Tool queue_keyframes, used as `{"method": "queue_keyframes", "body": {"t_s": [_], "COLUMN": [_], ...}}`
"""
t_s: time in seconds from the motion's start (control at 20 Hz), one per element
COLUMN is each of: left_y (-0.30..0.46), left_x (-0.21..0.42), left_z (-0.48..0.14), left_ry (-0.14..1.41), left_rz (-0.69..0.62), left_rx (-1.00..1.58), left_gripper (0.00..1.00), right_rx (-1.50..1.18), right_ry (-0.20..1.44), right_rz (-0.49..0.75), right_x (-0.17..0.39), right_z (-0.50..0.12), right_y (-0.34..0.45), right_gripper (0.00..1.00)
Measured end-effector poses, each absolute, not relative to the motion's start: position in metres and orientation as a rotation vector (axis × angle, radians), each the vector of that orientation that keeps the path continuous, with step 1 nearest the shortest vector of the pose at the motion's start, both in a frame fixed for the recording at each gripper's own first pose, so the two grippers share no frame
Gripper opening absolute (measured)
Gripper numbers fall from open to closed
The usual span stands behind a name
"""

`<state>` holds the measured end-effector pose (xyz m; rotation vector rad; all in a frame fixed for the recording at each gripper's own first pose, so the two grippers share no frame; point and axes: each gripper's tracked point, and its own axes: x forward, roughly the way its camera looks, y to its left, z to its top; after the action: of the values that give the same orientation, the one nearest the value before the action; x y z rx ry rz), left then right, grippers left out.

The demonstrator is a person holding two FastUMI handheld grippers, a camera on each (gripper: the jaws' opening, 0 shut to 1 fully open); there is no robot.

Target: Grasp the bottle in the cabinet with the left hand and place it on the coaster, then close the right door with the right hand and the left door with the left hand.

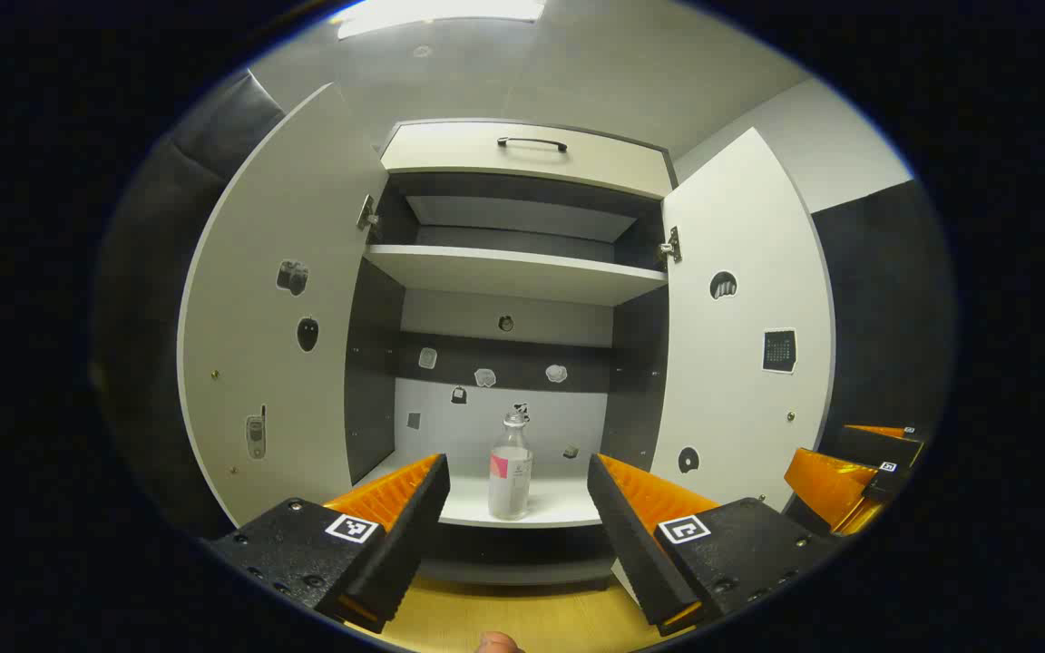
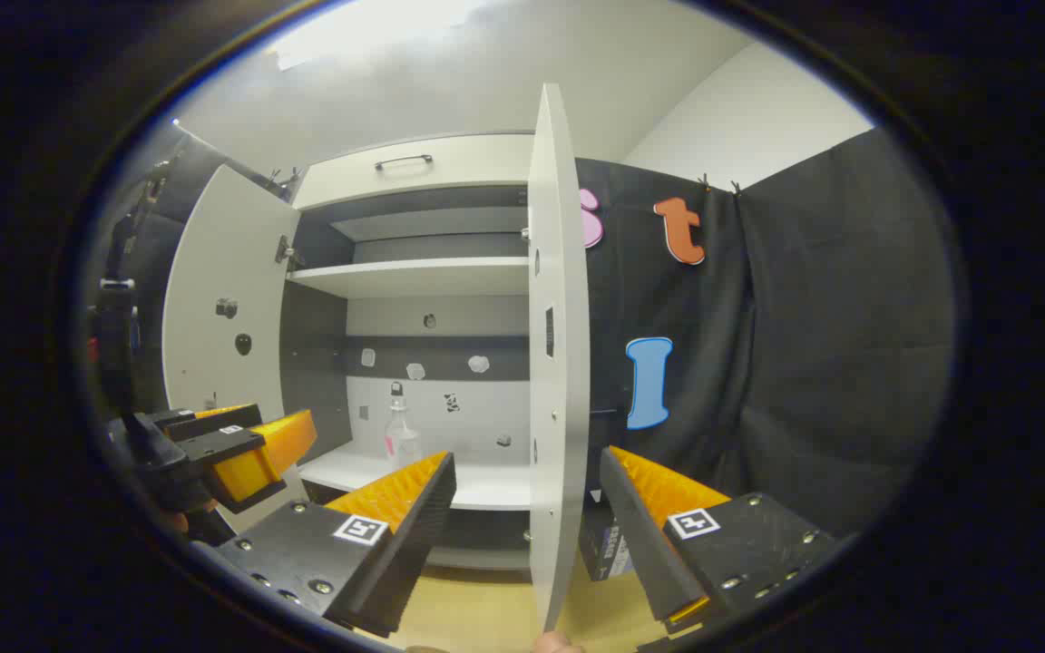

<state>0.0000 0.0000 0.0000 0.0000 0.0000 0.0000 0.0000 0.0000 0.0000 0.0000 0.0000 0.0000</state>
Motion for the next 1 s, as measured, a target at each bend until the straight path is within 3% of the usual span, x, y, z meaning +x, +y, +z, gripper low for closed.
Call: {"method": "queue_keyframes", "body": {"t_s": [0.75, 1.0], "left_y": [-0.001, 0.004], "left_x": [0.010, 0.050], "left_z": [-0.008, -0.012], "left_ry": [0.029, 0.039], "left_rz": [-0.002, -0.005], "left_rx": [0.015, 0.028], "left_gripper": [0.96, 0.96], "right_rx": [-0.008, -0.018], "right_ry": [-0.006, -0.008], "right_rz": [-0.027, -0.067], "right_x": [0.008, 0.011], "right_z": [0.003, 0.003], "right_y": [-0.001, -0.004], "right_gripper": [0.96, 0.96]}}
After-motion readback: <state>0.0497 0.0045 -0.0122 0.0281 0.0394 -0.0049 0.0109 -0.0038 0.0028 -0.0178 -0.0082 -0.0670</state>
